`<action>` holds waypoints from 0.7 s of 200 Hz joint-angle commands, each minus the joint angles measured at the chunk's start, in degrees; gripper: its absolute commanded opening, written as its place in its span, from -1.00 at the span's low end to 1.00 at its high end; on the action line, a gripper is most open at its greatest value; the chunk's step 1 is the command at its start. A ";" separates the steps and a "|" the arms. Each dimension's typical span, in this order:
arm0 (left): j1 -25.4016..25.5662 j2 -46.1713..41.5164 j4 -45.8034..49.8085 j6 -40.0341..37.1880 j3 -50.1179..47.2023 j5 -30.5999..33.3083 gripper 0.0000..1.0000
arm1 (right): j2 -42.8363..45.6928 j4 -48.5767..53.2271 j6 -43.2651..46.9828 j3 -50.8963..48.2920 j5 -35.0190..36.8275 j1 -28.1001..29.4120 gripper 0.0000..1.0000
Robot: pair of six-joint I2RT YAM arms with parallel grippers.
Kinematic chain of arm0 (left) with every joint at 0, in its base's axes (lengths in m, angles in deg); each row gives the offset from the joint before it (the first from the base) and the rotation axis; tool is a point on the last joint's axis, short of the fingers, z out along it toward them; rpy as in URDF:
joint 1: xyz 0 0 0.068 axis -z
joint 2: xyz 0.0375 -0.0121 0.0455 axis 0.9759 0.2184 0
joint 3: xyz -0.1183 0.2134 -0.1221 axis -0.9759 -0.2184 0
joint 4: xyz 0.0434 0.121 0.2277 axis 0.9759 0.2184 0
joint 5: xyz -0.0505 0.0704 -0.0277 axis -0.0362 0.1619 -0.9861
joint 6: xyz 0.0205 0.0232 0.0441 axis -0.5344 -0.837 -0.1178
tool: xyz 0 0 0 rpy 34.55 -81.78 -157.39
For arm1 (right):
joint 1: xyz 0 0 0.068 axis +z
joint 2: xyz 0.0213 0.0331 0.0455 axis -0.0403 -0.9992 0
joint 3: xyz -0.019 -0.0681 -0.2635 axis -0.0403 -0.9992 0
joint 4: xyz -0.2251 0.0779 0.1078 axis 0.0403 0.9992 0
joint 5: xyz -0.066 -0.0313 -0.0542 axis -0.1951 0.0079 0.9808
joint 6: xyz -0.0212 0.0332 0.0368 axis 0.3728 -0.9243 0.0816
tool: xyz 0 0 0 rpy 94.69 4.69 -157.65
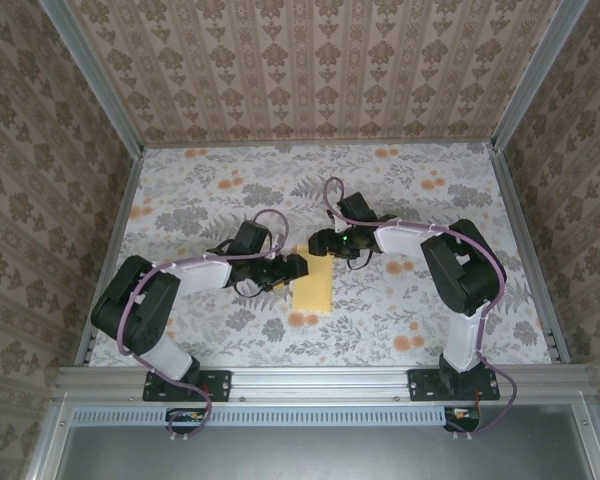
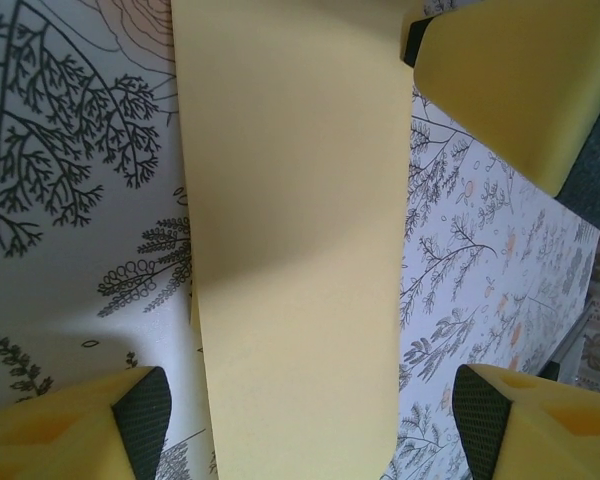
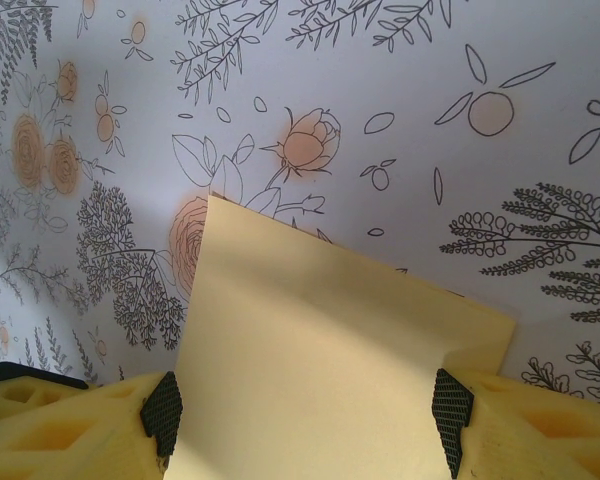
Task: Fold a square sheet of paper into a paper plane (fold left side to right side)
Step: Third fold the triangle at the center of the table.
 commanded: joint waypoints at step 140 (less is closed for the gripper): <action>1.51 2.32 -2.35 3.35 1.00 -1.11 -0.06 | -1.32 -0.11 0.89 0.14 0.49 0.29 0.40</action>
